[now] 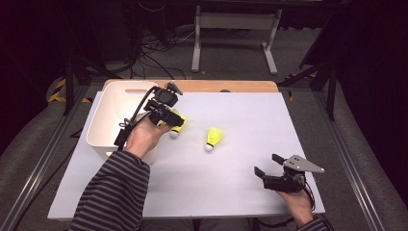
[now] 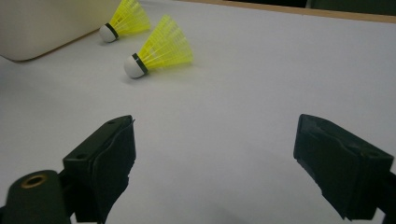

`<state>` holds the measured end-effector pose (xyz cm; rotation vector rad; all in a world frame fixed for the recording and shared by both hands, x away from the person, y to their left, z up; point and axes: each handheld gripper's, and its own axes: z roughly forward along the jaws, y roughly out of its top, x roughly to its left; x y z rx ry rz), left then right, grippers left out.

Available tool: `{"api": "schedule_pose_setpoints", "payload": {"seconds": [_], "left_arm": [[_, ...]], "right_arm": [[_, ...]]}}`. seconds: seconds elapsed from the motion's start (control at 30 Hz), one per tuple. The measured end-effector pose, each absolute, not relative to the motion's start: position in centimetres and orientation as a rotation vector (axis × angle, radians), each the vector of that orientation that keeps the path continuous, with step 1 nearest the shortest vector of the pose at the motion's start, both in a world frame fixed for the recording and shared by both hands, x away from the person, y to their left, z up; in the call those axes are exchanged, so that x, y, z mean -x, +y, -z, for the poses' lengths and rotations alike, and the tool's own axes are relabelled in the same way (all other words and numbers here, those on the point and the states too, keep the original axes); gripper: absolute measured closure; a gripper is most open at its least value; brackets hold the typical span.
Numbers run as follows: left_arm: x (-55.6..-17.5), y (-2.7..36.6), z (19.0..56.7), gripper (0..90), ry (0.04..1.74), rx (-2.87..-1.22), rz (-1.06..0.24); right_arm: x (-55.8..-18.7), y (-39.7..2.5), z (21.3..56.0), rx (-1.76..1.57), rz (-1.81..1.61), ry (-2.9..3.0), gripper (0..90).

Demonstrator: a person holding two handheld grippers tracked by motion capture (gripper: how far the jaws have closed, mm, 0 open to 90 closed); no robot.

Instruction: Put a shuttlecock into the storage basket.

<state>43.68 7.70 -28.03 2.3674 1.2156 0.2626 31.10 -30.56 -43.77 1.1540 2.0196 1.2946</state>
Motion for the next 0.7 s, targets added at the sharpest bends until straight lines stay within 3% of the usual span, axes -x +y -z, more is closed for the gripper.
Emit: {"api": "schedule_pose_setpoints", "payload": {"seconds": [0.7], "left_arm": [[-43.8, 9.7, 27.5, 54.0, 1.254, -2.337, -0.275]], "right_arm": [[-31.1, -30.5, 43.8, -1.158, -1.288, 2.025, 13.4]]}}
